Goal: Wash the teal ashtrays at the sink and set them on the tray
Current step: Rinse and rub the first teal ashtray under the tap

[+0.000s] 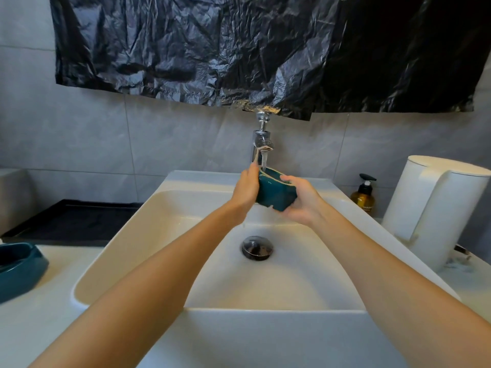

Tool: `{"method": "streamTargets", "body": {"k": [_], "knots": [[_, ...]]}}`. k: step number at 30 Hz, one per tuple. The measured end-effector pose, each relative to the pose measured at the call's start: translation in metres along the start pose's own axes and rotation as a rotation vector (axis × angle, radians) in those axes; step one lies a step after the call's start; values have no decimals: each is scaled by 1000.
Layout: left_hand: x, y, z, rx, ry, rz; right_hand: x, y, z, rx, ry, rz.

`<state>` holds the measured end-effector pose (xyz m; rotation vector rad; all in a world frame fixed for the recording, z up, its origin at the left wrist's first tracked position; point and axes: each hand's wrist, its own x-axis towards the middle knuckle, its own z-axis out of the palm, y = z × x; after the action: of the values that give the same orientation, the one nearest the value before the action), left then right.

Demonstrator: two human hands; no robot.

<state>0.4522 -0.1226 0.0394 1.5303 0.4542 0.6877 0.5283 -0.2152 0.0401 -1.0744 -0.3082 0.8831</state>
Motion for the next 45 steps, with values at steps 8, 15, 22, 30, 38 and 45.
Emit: {"method": "streamTargets", "body": {"k": [8, 15, 22, 30, 38, 45], "knots": [[2, 21, -40, -221, -285, -394, -4, -4, -3, -172, -79, -67], [-3, 11, -10, -230, -87, -250, 1, 7, 13, -27, 106, 1], [-4, -3, 14, 56, 108, -39, 2, 8, 17, 153, 172, -2], [8, -3, 8, 127, 76, 117, -2, 3, 1, 108, 114, 76], [-2, -12, 21, 177, 59, 379, 3, -1, -5, 163, 115, 66], [1, 1, 4, 8, -6, -5, -5, -4, -5, -8, 25, 122]]}}
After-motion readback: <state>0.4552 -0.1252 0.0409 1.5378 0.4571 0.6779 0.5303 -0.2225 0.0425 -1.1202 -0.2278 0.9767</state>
